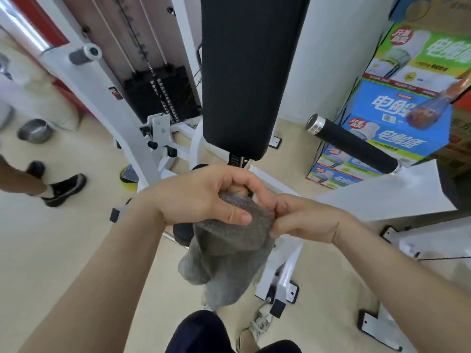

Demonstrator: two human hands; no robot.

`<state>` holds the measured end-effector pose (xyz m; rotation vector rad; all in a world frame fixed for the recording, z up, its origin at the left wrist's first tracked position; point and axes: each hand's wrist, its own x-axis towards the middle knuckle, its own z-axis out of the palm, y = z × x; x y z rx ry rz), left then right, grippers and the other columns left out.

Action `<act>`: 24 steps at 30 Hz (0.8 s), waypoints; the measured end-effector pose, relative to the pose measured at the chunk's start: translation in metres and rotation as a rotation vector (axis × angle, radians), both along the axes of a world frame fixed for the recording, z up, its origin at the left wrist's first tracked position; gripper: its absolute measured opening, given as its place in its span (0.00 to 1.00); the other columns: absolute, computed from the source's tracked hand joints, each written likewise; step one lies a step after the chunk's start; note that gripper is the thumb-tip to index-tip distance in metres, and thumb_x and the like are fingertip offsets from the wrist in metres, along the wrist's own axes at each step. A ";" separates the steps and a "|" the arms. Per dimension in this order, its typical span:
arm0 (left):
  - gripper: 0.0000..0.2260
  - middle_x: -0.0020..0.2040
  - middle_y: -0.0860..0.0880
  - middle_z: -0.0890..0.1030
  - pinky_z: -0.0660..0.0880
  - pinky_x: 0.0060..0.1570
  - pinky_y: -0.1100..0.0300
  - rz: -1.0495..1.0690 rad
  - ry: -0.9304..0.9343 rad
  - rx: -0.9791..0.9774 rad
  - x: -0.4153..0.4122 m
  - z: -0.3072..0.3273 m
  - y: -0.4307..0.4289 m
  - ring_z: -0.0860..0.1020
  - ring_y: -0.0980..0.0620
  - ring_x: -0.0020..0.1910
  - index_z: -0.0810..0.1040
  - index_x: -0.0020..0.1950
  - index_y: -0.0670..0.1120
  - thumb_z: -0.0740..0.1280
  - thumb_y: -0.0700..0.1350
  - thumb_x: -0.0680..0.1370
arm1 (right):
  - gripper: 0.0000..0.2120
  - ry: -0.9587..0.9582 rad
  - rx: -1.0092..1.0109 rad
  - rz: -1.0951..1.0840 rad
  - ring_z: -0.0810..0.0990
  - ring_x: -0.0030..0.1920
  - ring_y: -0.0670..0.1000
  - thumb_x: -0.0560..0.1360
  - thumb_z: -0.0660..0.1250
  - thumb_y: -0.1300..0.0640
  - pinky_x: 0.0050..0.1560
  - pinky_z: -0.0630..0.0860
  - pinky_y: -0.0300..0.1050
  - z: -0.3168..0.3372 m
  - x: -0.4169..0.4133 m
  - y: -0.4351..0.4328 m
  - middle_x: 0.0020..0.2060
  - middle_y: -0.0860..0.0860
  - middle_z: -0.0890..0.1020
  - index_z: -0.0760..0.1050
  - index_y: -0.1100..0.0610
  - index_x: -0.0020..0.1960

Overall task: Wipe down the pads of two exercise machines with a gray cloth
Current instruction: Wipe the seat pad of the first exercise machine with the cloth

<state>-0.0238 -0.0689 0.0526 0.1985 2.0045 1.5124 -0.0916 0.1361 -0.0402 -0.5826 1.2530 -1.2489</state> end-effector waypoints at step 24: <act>0.10 0.46 0.50 0.75 0.68 0.44 0.77 0.836 0.659 -0.610 -0.116 -0.164 -0.262 0.72 0.66 0.43 0.83 0.56 0.49 0.70 0.42 0.76 | 0.17 0.956 0.318 -0.946 0.77 0.51 0.45 0.73 0.64 0.69 0.53 0.73 0.35 -0.100 -0.119 -0.196 0.49 0.48 0.80 0.81 0.52 0.53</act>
